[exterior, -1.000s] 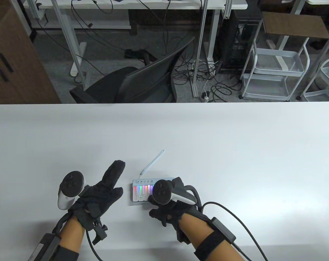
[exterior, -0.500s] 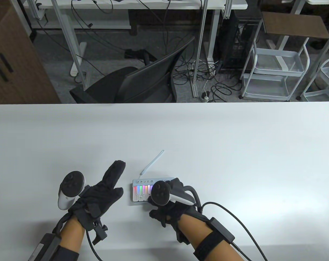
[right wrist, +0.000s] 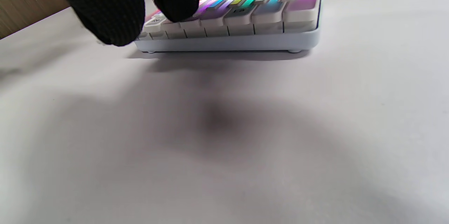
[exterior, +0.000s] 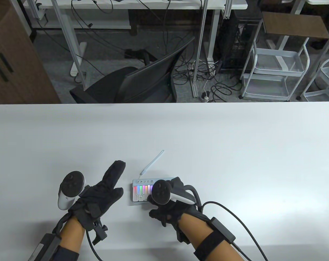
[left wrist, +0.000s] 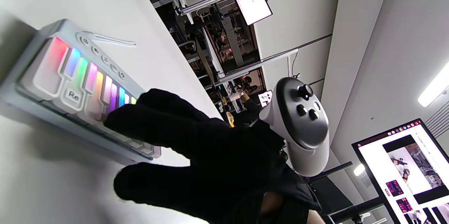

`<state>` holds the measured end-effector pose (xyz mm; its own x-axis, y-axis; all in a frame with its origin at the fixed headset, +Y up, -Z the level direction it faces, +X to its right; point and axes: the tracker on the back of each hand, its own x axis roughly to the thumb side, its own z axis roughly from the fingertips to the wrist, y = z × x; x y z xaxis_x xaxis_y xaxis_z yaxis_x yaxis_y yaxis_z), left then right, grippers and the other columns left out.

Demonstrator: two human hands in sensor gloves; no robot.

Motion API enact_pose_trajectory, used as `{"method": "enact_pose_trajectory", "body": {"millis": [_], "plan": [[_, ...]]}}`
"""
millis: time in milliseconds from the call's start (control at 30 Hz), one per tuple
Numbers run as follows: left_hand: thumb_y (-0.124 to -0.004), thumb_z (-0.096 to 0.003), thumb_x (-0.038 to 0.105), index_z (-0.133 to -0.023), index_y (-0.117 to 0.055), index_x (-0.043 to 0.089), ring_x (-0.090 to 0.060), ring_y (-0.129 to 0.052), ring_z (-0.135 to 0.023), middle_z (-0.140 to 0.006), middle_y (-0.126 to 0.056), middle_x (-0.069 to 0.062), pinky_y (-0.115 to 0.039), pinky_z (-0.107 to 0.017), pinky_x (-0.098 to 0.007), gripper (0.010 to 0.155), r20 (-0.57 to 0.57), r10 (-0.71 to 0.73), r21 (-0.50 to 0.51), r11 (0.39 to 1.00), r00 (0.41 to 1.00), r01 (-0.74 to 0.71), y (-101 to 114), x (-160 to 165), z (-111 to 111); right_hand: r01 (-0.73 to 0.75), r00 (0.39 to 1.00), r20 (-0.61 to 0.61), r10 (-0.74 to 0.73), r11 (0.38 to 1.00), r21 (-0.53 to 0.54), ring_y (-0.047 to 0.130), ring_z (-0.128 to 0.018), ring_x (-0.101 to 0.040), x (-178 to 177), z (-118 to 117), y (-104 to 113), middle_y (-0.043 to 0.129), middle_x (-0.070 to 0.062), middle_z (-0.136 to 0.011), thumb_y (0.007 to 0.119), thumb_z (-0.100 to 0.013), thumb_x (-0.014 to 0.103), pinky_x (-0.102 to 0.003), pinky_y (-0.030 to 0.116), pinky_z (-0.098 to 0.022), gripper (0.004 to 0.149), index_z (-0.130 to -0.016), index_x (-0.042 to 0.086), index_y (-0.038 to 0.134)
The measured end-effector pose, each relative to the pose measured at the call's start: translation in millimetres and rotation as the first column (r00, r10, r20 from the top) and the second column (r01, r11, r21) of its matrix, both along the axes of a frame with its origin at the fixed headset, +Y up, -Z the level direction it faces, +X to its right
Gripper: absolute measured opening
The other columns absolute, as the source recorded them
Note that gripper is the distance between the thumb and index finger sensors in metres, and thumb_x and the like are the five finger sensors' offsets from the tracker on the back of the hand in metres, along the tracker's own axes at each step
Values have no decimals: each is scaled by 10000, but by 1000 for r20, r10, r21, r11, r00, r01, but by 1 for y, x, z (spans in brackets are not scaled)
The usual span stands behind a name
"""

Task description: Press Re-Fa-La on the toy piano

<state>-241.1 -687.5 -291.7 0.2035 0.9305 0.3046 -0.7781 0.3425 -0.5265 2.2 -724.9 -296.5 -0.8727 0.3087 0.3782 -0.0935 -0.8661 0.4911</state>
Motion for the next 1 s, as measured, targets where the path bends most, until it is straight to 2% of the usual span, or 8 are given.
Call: {"method": "enact_pose_trajectory", "body": {"millis": [800, 1000], "plan": [[-641, -480, 803, -1144, -198, 352, -391, 33, -1099, -1179, -33, -33, -78, -631, -705, 917, -2, -8, -5, 1000, 1000, 8, 0, 1, 0, 73, 997, 10, -74, 993, 88, 354, -1082, -460, 9, -3, 31, 404, -86, -1137, 898, -470, 511, -708, 228, -676, 661, -1033, 287, 631], [-642, -481, 802, -1144, -199, 352, -391, 33, -1100, -1179, -34, -34, -78, -632, -705, 916, -4, -7, -2, 1000, 1000, 7, 0, 0, 0, 73, 997, 21, -76, 993, 94, 356, -1081, -461, 15, -2, 32, 401, -86, -1137, 900, -468, 508, -708, 228, -675, 676, -1039, 282, 617]]}}
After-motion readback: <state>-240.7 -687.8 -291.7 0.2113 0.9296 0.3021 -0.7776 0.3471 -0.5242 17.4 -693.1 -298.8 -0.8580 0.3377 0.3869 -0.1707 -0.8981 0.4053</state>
